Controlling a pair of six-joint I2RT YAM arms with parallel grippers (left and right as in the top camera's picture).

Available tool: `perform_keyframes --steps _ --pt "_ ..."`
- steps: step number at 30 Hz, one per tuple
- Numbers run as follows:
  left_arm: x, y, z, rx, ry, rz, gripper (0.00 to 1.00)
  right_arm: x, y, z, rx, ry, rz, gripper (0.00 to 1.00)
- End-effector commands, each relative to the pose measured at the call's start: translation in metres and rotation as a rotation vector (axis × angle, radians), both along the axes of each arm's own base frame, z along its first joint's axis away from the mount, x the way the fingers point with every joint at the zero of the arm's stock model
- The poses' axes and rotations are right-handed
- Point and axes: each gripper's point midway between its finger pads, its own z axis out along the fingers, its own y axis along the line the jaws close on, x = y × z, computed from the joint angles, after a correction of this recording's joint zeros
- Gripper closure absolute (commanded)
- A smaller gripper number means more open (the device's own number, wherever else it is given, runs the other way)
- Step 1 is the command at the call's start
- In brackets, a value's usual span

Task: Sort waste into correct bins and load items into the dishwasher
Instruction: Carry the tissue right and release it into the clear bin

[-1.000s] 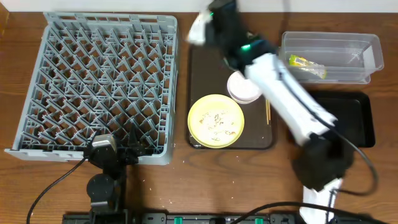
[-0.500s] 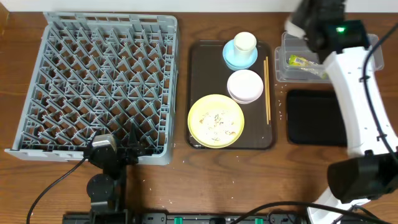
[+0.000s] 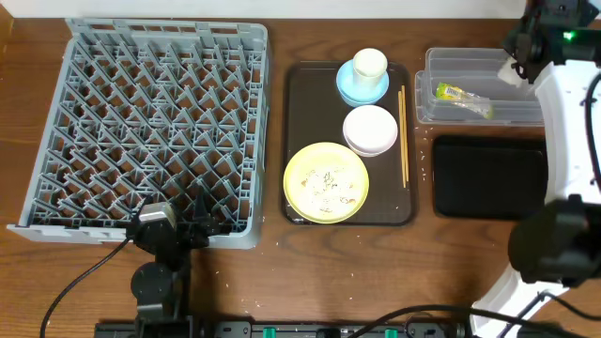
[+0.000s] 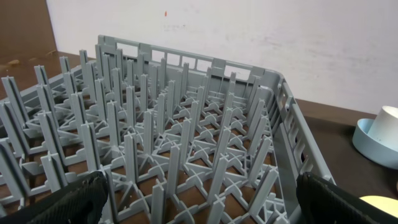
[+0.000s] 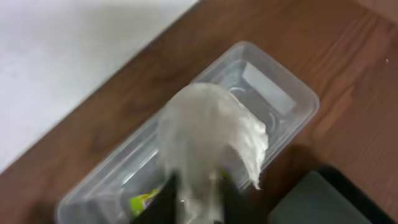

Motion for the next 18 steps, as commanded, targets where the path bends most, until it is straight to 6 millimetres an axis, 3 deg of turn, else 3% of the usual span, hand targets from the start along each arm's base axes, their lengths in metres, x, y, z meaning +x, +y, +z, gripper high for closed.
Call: perform_keyframes --steps 1,4,7,9,12,14,18 --pt "-0.001 0.001 -0.017 0.011 0.050 0.004 0.02 0.003 -0.005 -0.012 0.014 0.012 -0.011 0.39" --pt "-0.001 0.001 -0.017 0.011 0.050 0.004 0.02 0.005 -0.003 -0.010 0.023 0.002 -0.001 0.18" --pt "-0.001 0.001 -0.017 0.011 0.050 0.004 0.02 0.009 0.013 -0.006 0.068 -0.010 0.086 0.14" --pt "-0.001 0.001 -0.017 0.011 0.050 0.004 0.02 0.013 0.035 -0.001 0.128 -0.023 0.209 0.10" --pt "-0.001 0.001 -0.017 0.011 0.050 0.004 0.02 0.013 0.097 0.019 0.261 -0.064 0.592 0.08" --pt "-0.001 0.001 -0.017 0.011 0.050 0.004 0.02 0.001 0.145 0.042 0.370 -0.136 0.879 0.08" --pt "-0.001 0.001 -0.017 0.011 0.050 0.004 0.02 -0.030 0.204 0.071 0.553 -0.214 1.180 0.07"
